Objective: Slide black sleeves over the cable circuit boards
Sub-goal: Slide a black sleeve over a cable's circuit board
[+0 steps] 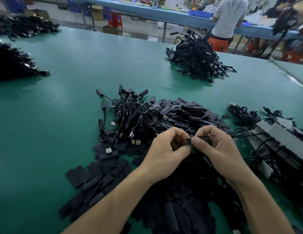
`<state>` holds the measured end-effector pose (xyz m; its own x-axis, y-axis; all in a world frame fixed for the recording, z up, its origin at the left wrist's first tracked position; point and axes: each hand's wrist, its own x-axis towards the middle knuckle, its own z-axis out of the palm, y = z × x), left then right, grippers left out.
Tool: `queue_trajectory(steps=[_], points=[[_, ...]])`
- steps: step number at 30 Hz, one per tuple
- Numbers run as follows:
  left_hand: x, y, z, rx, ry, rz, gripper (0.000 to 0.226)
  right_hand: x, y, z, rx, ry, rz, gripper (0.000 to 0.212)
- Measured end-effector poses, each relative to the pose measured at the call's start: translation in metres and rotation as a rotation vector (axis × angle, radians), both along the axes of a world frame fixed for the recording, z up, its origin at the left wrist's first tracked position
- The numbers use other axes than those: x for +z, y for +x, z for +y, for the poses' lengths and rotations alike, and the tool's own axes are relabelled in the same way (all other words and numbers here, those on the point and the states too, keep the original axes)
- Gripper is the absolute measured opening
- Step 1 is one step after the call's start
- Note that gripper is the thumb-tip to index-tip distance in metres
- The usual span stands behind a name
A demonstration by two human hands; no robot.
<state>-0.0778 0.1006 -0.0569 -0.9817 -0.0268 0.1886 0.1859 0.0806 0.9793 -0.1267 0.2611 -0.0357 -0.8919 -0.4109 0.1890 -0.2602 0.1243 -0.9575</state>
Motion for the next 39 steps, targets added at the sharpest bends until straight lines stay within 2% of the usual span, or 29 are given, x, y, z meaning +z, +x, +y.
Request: queue_trajectory(steps=[10, 18, 22, 26, 30, 35, 39], points=[[-0.001, -0.002, -0.003, -0.034, 0.12, -0.046, 0.018, 0.0, 0.003, 0.001, 0.096, -0.122, -0.095, 0.013], [-0.001, -0.002, -0.008, -0.155, 0.229, -0.035, 0.018, 0.003, 0.004, -0.002, 0.113, -0.153, -0.144, 0.008], [0.0, -0.002, -0.01, -0.152, 0.214, -0.005, 0.016, 0.003, 0.004, -0.001, 0.156, -0.213, -0.255, 0.008], [0.002, -0.001, -0.01, -0.158, 0.185, 0.012, 0.021, 0.003, 0.003, 0.001, 0.226, -0.253, -0.381, 0.022], [0.001, 0.0, -0.011, -0.165, 0.158, 0.021, 0.015, 0.0, 0.001, 0.002, 0.237, -0.261, -0.412, 0.011], [0.002, -0.002, -0.012, -0.181, 0.153, -0.014, 0.013, -0.003, 0.002, 0.003, 0.288, -0.292, -0.459, 0.028], [0.001, -0.005, -0.012, -0.163, 0.133, -0.057, 0.015, 0.0, 0.001, 0.005, 0.179, -0.312, -0.424, 0.021]])
